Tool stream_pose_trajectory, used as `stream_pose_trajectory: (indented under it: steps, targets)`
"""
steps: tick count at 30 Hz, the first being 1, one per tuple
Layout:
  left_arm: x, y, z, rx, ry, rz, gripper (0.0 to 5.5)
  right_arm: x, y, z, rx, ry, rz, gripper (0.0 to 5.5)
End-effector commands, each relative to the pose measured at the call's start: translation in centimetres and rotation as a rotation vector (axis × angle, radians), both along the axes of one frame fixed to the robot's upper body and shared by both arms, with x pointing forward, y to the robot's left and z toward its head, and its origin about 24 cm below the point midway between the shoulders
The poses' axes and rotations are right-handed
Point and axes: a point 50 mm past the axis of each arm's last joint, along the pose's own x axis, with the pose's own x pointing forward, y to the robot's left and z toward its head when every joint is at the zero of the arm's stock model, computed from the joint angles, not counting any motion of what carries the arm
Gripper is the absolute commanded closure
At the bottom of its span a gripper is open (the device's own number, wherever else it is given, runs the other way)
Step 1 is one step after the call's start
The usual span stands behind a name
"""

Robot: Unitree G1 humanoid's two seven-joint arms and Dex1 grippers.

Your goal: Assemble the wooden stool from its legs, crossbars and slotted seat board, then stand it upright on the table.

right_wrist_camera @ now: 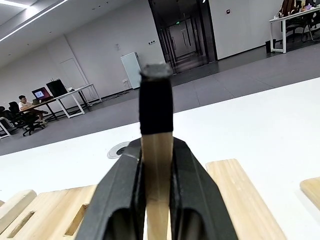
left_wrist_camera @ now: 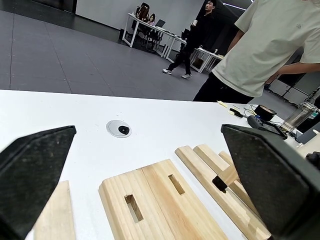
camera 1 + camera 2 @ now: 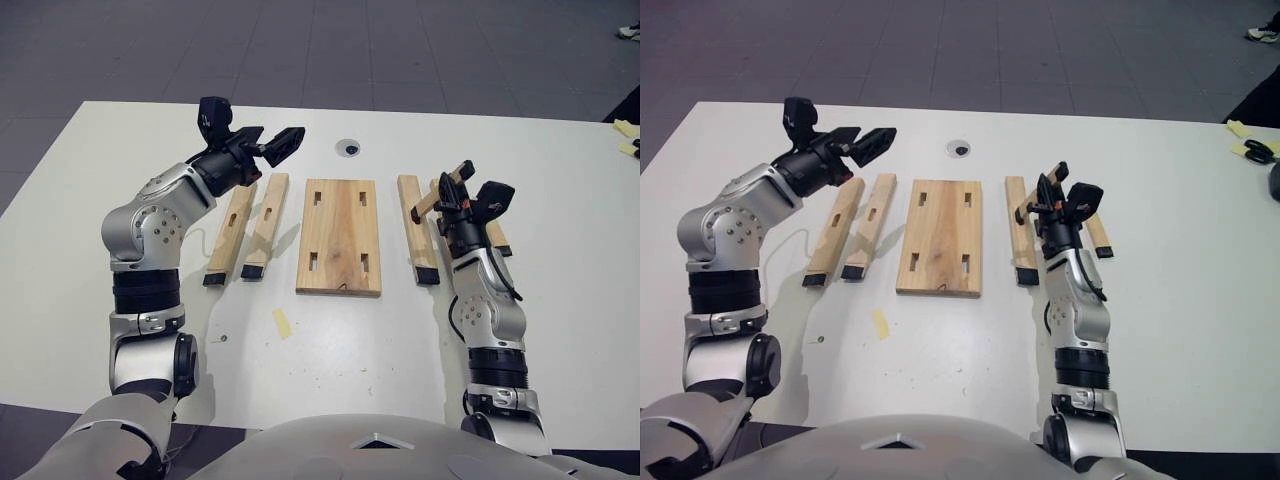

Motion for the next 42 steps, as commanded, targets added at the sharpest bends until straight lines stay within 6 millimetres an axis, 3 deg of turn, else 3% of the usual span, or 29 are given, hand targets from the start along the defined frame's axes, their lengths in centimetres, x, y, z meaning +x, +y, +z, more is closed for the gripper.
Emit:
stream_pose_trajectory:
  steps: [1, 5, 10, 16, 21, 26, 31, 42]
  targets:
    - [0.0, 0.4, -0.5, 0.024, 0.012, 0.013, 0.1, -0.8, -0.4, -1.5, -0.023, 0.098, -0.04, 5.09]
    - [-0.2, 0.1, -0.6, 0.025, 0.012, 0.003, 0.1, -1.4, -0.2, -1.7, -0.027, 0.112, -0.039, 5.09]
    - [-0.3, 0.0, -0.7, 0.027, 0.013, 0.0, 0.1, -1.5, 0.0, -0.4, -0.042, 0.063, -0.028, 5.09]
    - [-0.5, 0.1, -0.8, 0.029, 0.015, 0.005, 0.1, -2.1, 0.0, -2.2, -0.138, 0.186, -0.022, 5.09]
    - [-1.3, 1.4, -0.6, 0.028, -0.002, 0.076, 0.1, -2.2, 0.6, -3.3, -0.183, 0.232, -0.01, 5.09]
    - [-1.6, 0.8, -0.9, 0.031, 0.007, 0.063, 0.1, -3.4, 1.1, -4.4, -0.217, 0.299, -0.011, 5.09]
    - [-1.7, 1.1, -0.7, 0.031, 0.002, 0.081, 0.1, -4.1, 1.5, -4.5, -0.237, 0.337, -0.024, 5.09]
    - [-2.1, 0.9, -1.0, 0.03, 0.016, 0.078, 0.1, -3.2, 0.0, -3.9, -0.094, 0.401, -0.099, 5.09]
